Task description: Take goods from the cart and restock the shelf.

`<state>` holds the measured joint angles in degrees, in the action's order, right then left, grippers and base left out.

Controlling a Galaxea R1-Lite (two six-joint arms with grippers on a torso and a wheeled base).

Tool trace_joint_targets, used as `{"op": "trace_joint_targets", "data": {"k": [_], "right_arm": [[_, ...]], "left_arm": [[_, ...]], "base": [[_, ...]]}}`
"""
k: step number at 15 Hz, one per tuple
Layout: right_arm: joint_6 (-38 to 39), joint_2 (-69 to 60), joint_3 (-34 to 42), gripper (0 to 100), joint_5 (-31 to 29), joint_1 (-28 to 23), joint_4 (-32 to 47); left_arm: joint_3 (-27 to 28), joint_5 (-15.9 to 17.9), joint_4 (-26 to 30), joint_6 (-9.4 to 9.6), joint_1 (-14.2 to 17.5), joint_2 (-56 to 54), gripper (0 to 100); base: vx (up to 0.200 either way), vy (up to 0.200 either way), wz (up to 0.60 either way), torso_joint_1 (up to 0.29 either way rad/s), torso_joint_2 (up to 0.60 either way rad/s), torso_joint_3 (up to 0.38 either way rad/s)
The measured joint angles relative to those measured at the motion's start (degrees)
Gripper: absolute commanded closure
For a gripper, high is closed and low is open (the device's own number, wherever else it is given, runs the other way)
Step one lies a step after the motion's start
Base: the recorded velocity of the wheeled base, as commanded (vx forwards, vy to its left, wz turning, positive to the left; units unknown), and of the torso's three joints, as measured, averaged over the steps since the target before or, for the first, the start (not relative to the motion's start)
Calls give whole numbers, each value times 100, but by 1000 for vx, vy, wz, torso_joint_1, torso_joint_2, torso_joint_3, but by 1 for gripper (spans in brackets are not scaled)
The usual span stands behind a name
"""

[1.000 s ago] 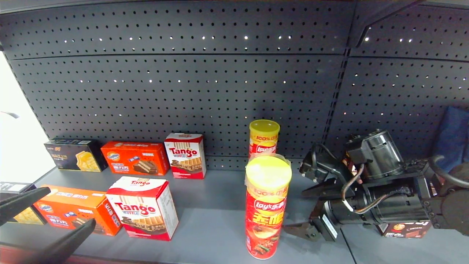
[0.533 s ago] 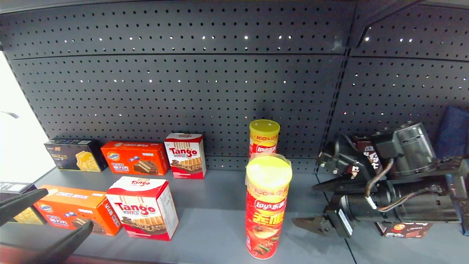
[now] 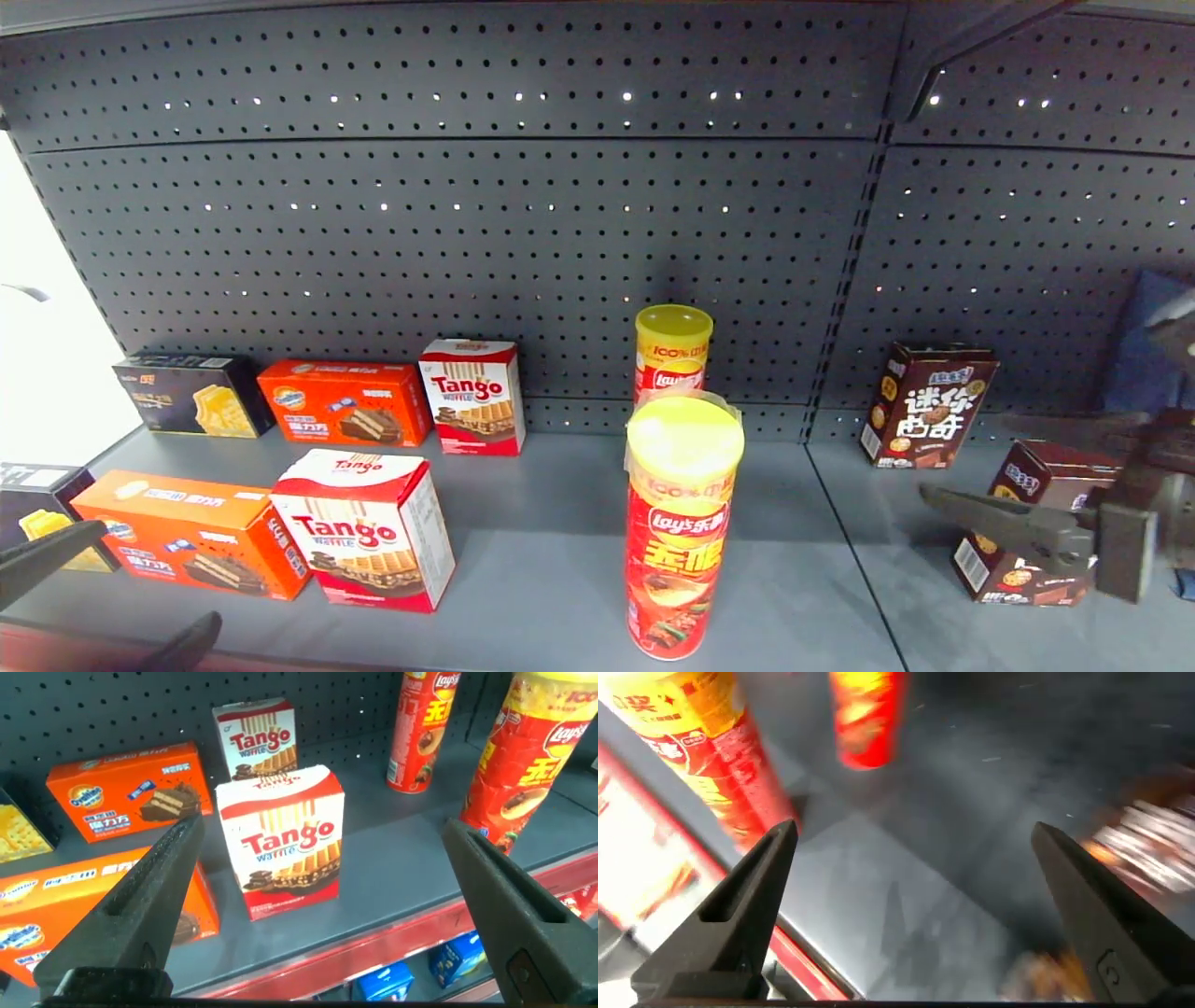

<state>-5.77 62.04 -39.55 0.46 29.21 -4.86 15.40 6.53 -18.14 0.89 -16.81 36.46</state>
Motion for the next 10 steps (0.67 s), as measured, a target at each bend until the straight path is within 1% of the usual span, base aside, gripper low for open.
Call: {"op": "trace_joint_targets", "data": {"k": [3, 5, 8, 10], "right_arm": [[482, -1279, 728, 0, -880, -143, -129], [603, -2061, 1312, 0, -1117, -463, -143], [656, -3078, 2219, 0, -1146, -1359, -148], [655, -3836, 2815, 0, -930, -2166, -90]], "left_arm": [[-189, -2, 7, 0, 4, -182, 0], [-313, -2, 7, 6, 4, -293, 0], [-410, -2, 7, 1, 9, -430, 0], [-471, -7, 20, 20, 11, -522, 0]], "base": [[0, 0, 0, 0, 0, 0], [0, 0, 0, 0, 0, 0], [0, 0, 0, 0, 0, 0], [0, 0, 0, 0, 0, 0]]}}
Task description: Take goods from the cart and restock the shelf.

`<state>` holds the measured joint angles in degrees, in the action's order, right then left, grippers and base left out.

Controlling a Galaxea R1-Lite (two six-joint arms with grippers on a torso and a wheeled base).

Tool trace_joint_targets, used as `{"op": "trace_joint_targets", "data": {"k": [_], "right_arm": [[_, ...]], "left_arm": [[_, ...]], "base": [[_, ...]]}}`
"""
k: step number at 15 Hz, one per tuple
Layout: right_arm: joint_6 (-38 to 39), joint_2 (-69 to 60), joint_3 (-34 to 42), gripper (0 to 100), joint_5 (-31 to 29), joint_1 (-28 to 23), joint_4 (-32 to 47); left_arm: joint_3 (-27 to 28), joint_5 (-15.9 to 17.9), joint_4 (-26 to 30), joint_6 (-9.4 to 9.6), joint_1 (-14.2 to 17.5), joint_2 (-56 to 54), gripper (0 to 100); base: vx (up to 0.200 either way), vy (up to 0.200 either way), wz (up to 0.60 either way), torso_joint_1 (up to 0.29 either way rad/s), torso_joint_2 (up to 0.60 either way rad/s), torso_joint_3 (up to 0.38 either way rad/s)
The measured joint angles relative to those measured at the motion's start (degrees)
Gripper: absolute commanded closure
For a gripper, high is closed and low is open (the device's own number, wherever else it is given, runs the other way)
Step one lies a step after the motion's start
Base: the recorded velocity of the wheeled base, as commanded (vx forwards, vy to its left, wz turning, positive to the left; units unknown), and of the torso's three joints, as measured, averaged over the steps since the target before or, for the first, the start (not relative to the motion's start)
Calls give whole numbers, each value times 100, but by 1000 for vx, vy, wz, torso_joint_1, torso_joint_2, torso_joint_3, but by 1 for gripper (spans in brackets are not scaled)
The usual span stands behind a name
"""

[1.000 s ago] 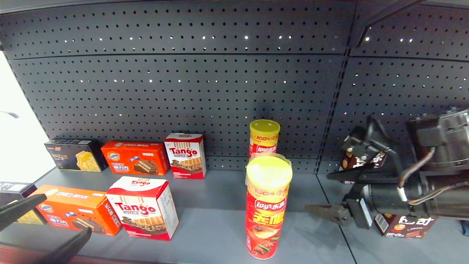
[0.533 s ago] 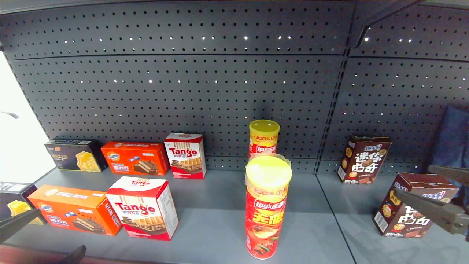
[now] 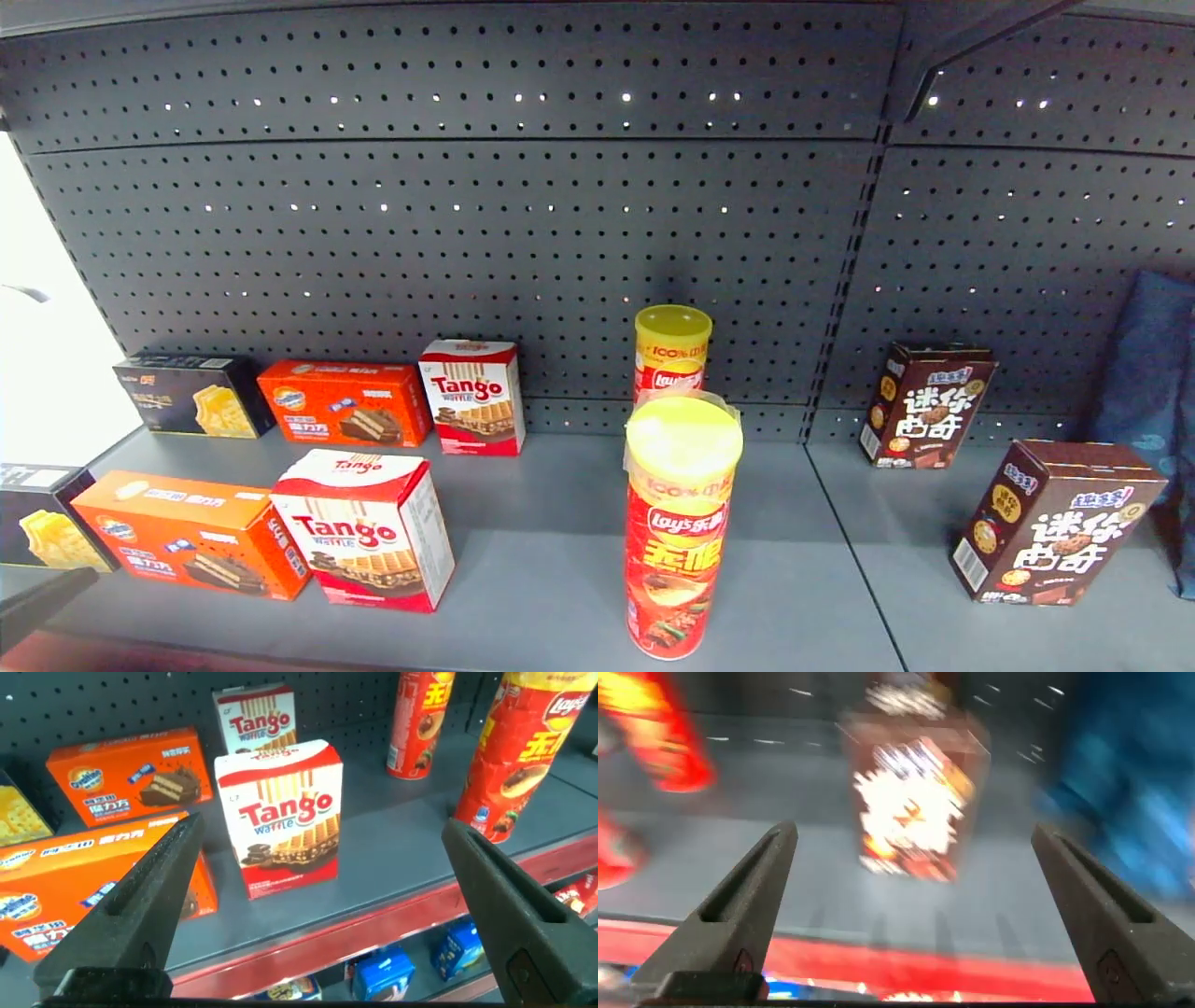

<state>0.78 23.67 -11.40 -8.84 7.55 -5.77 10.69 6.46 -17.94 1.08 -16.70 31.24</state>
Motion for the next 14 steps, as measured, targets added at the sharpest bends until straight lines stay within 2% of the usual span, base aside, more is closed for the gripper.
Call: {"op": "trace_joint_targets", "data": {"k": [2, 4, 6, 8, 11, 14], "right_arm": [[-16, -742, 418, 0, 171, -557, 218], [-38, -1460, 768, 0, 213, -757, 486], [-54, -1941, 961, 0, 422, -766, 566], [-116, -2161, 1072, 0, 1003, -757, 590], [-73, -2291, 1119, 0, 1064, -755, 592], [-68, -2324, 1135, 0, 1058, -755, 592]], "left_arm": [[-6, 2, 199, 48, 0, -66, 0], [5, 23, 460, 279, -18, -101, 0], [-52, 57, 482, 356, -44, -126, 0], [-69, 73, 482, 347, -118, -167, 0], [-88, 46, 484, 364, -256, -204, 0], [-152, -96, 484, 382, -223, -217, 0]], "base": [[0, 0, 0, 0, 0, 0], [0, 0, 0, 0, 0, 0], [0, 0, 0, 0, 0, 0], [0, 0, 0, 0, 0, 0], [0, 0, 0, 0, 0, 0], [0, 0, 0, 0, 0, 0]]}}
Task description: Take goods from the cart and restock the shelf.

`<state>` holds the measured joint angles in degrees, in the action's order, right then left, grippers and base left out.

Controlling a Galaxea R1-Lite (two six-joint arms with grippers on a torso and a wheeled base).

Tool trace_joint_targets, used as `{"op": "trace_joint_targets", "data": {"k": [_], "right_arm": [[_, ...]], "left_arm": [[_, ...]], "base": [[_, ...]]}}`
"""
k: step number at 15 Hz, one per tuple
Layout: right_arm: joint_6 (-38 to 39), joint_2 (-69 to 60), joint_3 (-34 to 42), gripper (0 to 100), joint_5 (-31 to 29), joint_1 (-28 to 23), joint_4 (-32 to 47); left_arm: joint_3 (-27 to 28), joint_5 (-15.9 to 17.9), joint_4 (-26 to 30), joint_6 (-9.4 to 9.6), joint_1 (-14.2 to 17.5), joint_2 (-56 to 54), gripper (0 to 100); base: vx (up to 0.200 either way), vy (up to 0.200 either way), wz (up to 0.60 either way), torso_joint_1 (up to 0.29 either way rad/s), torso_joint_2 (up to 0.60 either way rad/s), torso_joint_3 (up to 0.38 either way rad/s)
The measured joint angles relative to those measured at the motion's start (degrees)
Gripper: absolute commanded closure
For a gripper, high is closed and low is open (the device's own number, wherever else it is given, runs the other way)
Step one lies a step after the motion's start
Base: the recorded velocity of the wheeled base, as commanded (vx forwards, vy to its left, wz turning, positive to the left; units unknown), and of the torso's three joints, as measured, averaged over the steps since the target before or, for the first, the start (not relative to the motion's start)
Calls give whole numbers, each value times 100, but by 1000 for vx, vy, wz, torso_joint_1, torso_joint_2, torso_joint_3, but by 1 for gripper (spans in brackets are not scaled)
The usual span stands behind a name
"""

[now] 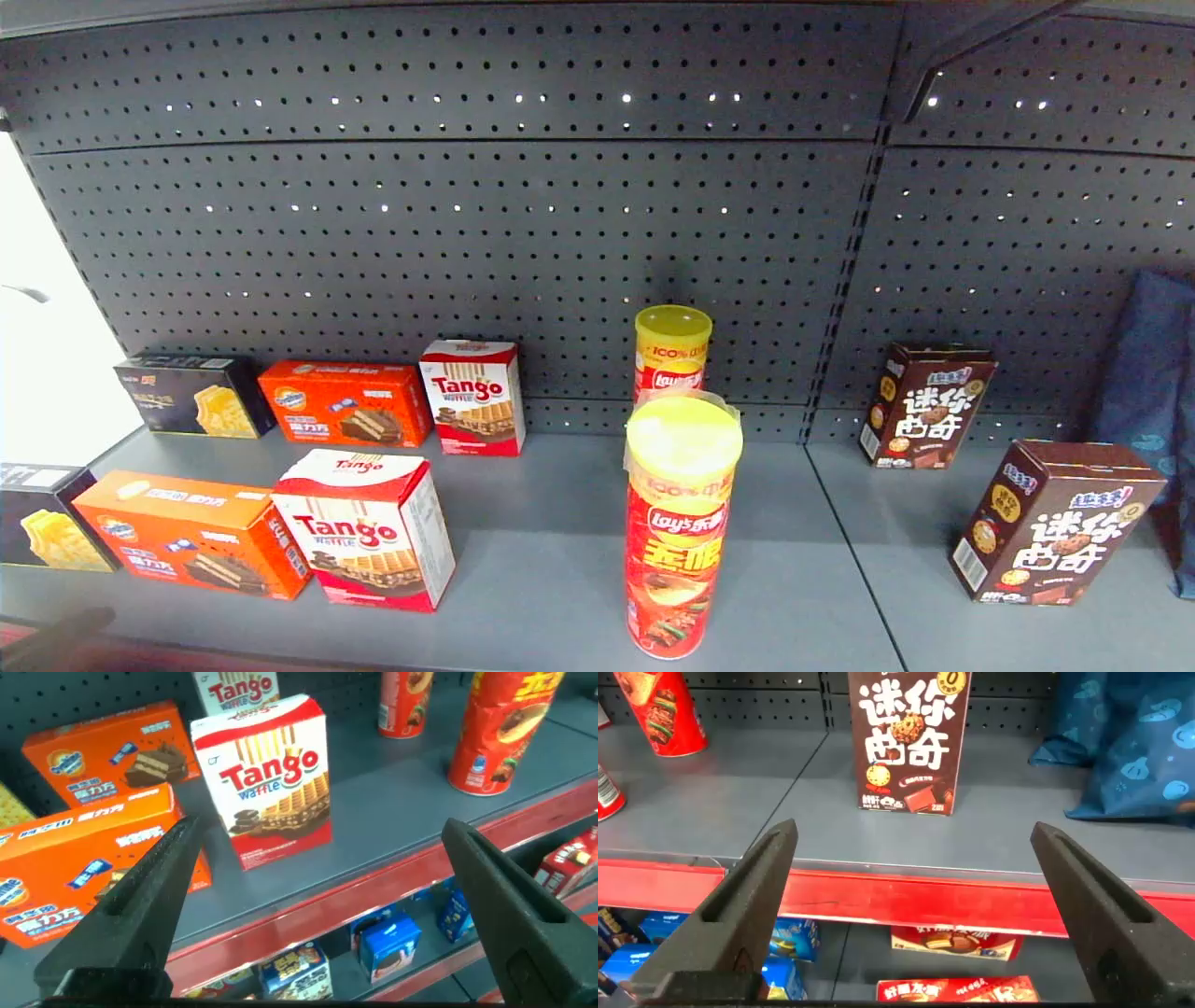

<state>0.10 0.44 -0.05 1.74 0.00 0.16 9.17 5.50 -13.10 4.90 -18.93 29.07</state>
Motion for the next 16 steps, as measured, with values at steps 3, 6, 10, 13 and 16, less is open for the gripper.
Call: {"op": "trace_joint_targets", "data": {"k": [3, 6, 10, 13, 16], "right_arm": [[0, -13, 0, 0, 0, 0, 0], [0, -15, 5, 0, 0, 0, 2], [0, -15, 0, 0, 0, 0, 2], [0, -15, 5, 0, 0, 0, 0], [0, -13, 0, 0, 0, 0, 2]], "left_arm": [[-256, -219, 9, 2, 11, -83, 0], [-606, -594, 60, -485, 11, -485, 0], [-685, -792, 1590, -500, -226, -1712, 0], [-601, -673, 1775, -469, -66, -2238, 0], [-529, -599, 1901, -436, 279, -2406, 0]], "base": [[0, 0, 0, 0, 0, 0], [0, 0, 0, 0, 0, 0], [0, 0, 0, 0, 0, 0], [0, 0, 0, 0, 0, 0], [0, 0, 0, 0, 0, 0]]}}
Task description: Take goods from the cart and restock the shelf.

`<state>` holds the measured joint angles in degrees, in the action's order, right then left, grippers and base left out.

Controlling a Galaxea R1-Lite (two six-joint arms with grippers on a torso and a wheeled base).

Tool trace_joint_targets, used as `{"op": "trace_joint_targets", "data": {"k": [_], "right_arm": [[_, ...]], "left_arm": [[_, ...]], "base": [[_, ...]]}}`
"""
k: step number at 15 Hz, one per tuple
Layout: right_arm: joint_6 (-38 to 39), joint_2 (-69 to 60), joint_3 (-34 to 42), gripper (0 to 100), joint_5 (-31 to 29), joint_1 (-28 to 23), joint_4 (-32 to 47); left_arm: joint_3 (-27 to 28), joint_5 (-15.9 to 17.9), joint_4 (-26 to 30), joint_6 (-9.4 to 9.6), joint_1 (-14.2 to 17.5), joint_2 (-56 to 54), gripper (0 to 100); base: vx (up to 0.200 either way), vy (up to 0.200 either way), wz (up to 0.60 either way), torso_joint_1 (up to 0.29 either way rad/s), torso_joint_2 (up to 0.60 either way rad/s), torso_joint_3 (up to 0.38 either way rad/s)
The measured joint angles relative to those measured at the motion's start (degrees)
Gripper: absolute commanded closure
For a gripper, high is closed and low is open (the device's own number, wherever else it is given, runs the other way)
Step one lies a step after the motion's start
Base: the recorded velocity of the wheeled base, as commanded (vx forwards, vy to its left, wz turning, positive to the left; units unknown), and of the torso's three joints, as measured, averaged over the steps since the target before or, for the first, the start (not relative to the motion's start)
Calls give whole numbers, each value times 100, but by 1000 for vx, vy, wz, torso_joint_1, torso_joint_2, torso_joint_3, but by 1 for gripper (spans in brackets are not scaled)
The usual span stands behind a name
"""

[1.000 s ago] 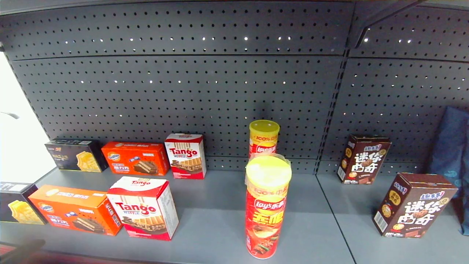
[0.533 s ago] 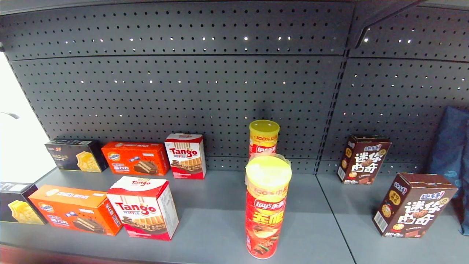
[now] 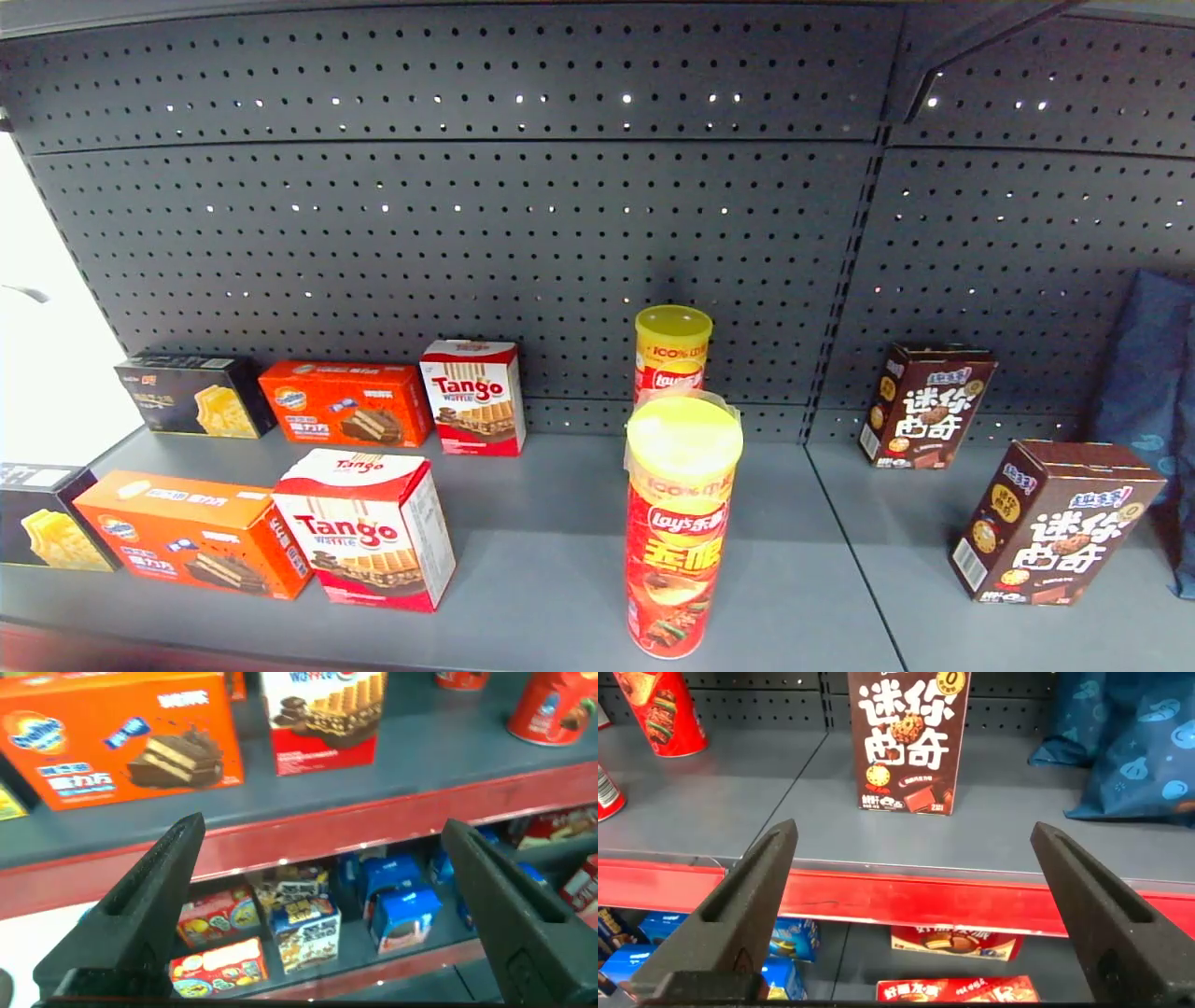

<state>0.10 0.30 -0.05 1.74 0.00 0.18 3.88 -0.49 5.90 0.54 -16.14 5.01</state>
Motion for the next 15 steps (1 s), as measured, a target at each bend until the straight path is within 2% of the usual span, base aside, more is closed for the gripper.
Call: {"op": "trace_joint_targets", "data": {"k": [2, 3, 4, 6, 7, 8, 9, 13, 14, 15], "right_arm": [[0, 0, 5, 0, 0, 0, 0], [0, 0, 5, 0, 0, 0, 0], [0, 0, 5, 0, 0, 0, 0], [0, 0, 5, 0, 0, 0, 0], [-2, 0, 5, 0, 0, 0, 0], [0, 0, 5, 0, 0, 0, 0], [0, 0, 5, 0, 0, 0, 0], [0, 0, 0, 0, 0, 0, 0], [0, 0, 0, 0, 0, 0, 0], [0, 0, 5, 0, -2, 0, 0]], "left_arm": [[26, 24, 12, 1, 165, -16, 0], [26, 115, 12, 6, 422, 6, 0], [28, 450, 12, 9, 813, 28, 0], [39, 1364, 11, 12, 1504, -30, 0], [41, 1487, 9, 28, 1655, -77, 0], [45, 1408, 9, 52, 1730, -111, 0], [48, 1152, 11, 55, 1763, -132, 0], [6, -719, -76, 72, 1801, -163, 0], [-35, -681, -180, 129, 1801, -166, 0], [-72, -189, -265, 178, 1798, -171, 0]], "base": [[0, 0, 0, 0, 0, 0], [0, 0, 0, 0, 0, 0], [0, 0, 0, 0, 0, 0], [0, 0, 0, 0, 0, 0], [0, 0, 0, 0, 0, 0], [0, 0, 0, 0, 0, 0], [0, 0, 0, 0, 0, 0], [0, 0, 0, 0, 0, 0], [0, 0, 0, 0, 0, 0], [0, 0, 0, 0, 0, 0]]}}
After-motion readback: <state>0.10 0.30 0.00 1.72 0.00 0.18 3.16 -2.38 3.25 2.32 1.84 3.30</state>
